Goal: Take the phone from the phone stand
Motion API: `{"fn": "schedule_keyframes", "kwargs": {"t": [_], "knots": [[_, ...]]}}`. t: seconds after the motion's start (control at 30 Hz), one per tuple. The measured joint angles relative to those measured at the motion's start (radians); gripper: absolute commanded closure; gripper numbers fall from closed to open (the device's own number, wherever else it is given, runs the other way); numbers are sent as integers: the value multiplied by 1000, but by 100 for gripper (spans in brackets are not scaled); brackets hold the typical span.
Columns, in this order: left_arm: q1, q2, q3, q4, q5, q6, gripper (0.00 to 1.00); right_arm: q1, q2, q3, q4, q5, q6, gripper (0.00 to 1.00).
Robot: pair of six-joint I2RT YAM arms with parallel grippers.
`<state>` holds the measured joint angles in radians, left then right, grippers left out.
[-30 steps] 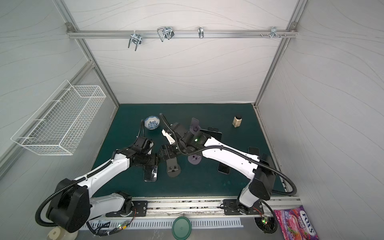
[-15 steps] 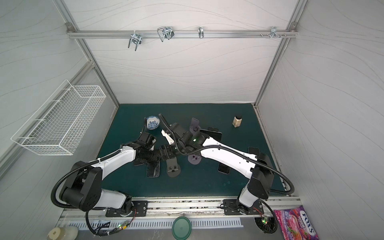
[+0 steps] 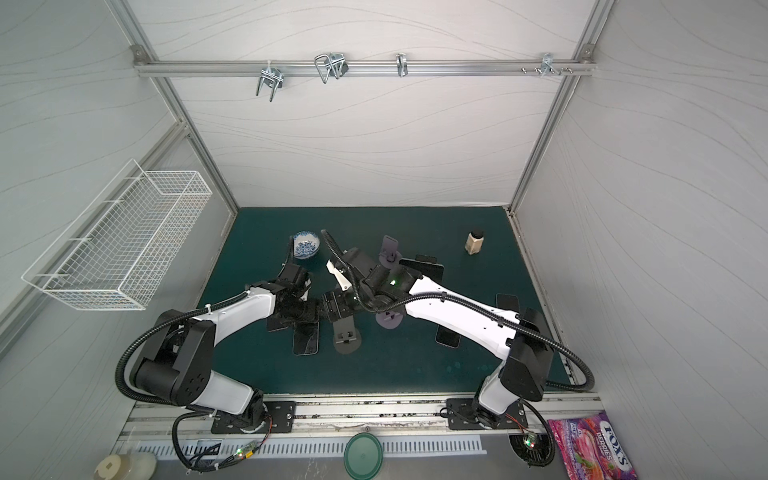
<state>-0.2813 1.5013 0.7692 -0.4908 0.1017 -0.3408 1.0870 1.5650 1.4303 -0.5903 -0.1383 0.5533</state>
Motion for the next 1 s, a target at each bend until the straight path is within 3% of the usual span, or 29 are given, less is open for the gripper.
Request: {"fn": "schedule_keyframes", "kwargs": {"t": [0.43, 0.6, 1.0], "knots": [[14, 56, 53, -4, 12, -36, 46, 0, -5, -3, -1, 4, 0, 20], [14, 56, 53, -3, 11, -46, 37, 0, -8, -3, -1, 4, 0, 20], [14, 65, 61, -8, 5, -57, 31, 0, -9, -3, -1, 4, 0, 20]]}}
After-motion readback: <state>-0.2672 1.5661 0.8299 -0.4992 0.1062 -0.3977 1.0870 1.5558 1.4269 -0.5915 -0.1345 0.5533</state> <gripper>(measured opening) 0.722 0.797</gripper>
